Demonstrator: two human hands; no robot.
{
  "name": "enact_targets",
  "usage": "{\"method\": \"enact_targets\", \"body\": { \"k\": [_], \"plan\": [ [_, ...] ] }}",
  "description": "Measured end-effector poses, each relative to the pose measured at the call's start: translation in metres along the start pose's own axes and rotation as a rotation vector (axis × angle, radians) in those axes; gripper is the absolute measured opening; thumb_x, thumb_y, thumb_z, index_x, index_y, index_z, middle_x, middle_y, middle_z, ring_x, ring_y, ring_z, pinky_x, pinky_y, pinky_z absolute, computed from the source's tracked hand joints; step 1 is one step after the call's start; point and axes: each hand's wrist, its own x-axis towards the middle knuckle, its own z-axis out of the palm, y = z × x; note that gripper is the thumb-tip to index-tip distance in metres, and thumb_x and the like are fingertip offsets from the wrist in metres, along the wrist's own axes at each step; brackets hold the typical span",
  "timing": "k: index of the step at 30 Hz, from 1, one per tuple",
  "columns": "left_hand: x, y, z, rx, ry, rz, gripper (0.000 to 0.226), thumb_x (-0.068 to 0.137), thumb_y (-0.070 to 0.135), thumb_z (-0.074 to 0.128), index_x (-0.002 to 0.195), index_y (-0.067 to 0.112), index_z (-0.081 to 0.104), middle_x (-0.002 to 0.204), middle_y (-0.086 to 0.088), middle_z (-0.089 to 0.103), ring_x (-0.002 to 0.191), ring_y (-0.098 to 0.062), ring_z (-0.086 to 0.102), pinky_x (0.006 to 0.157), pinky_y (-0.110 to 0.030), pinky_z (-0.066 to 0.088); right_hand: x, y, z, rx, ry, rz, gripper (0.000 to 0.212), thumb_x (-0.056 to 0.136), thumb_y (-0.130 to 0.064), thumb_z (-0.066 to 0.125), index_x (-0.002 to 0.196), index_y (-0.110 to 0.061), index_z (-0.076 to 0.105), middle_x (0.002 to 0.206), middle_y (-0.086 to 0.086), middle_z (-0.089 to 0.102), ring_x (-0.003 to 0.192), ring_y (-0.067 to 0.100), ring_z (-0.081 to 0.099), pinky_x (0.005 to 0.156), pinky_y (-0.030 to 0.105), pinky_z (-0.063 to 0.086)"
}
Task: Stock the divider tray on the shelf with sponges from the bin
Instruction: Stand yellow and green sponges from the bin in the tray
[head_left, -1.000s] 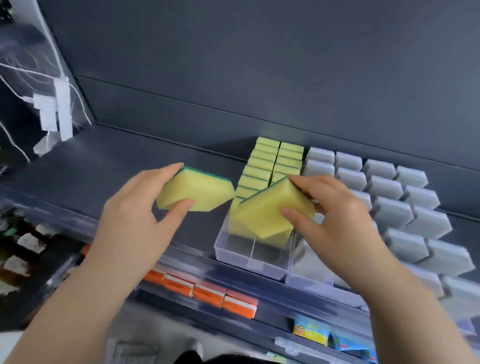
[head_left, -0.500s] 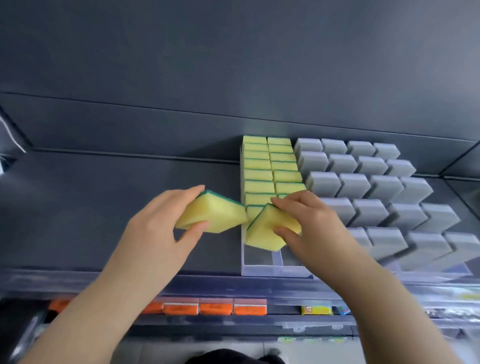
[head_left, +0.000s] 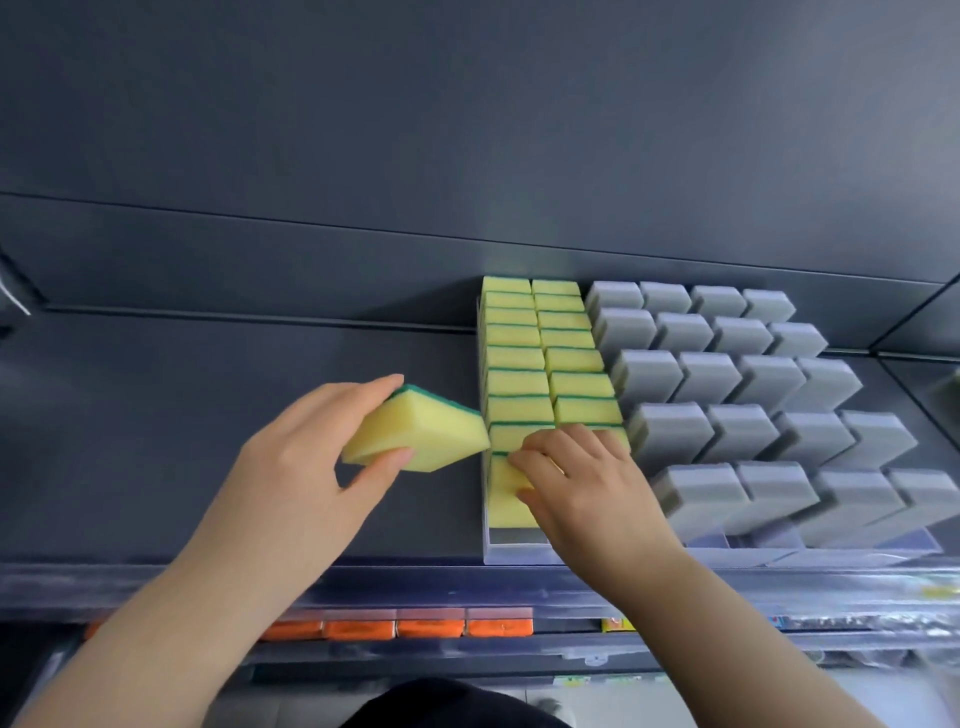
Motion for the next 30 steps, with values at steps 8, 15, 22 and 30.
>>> {"method": "enact_targets", "body": {
  "k": [8, 15, 22, 30],
  "plan": [
    [0.006, 0.021, 0.002, -0.091, -0.09, 0.138, 0.045, 0.079, 0.04, 0.056, 0.121, 0.026, 0.059, 0.108, 0.018, 0.05, 0.084, 0.019, 0.044, 0.071, 0.004, 0.03, -0.008, 0.019, -0.02, 0.446, 0.123, 0.225, 0.031, 0.075, -0.016, 0.075, 0.105, -0.014, 0.066, 0.098, -0.005, 0.061, 0.089, 0.006, 0.055, 0.083, 0.015, 0.043],
    [0.006, 0.044, 0.028, -0.081, -0.202, 0.126, 0.043, 0.076, 0.053, 0.05, 0.118, 0.042, 0.047, 0.102, 0.022, 0.059, 0.092, 0.001, 0.054, 0.084, -0.016, 0.043, -0.023, 0.033, -0.044, 0.542, 0.154, 0.283, 0.029, 0.076, -0.009, 0.071, 0.104, -0.016, 0.067, 0.092, -0.023, 0.053, 0.088, -0.012, 0.049, 0.078, 0.003, 0.039],
    [0.012, 0.051, 0.026, -0.096, -0.143, 0.177, 0.037, 0.075, 0.051, 0.054, 0.11, 0.039, 0.052, 0.099, 0.027, 0.057, 0.095, 0.007, 0.052, 0.087, -0.011, 0.04, -0.033, 0.034, -0.034, 0.578, 0.08, 0.276, 0.035, 0.074, -0.005, 0.073, 0.106, -0.018, 0.067, 0.099, -0.03, 0.049, 0.093, -0.021, 0.046, 0.084, -0.002, 0.033],
    [0.016, 0.058, 0.026, -0.161, -0.034, 0.233, 0.039, 0.076, 0.044, 0.061, 0.113, 0.032, 0.058, 0.104, 0.024, 0.057, 0.099, 0.015, 0.05, 0.084, -0.002, 0.039, -0.032, 0.03, -0.03, 0.628, 0.016, 0.265, 0.036, 0.076, -0.008, 0.073, 0.108, -0.021, 0.065, 0.1, -0.034, 0.045, 0.095, -0.022, 0.044, 0.084, -0.003, 0.032]
  ]
}}
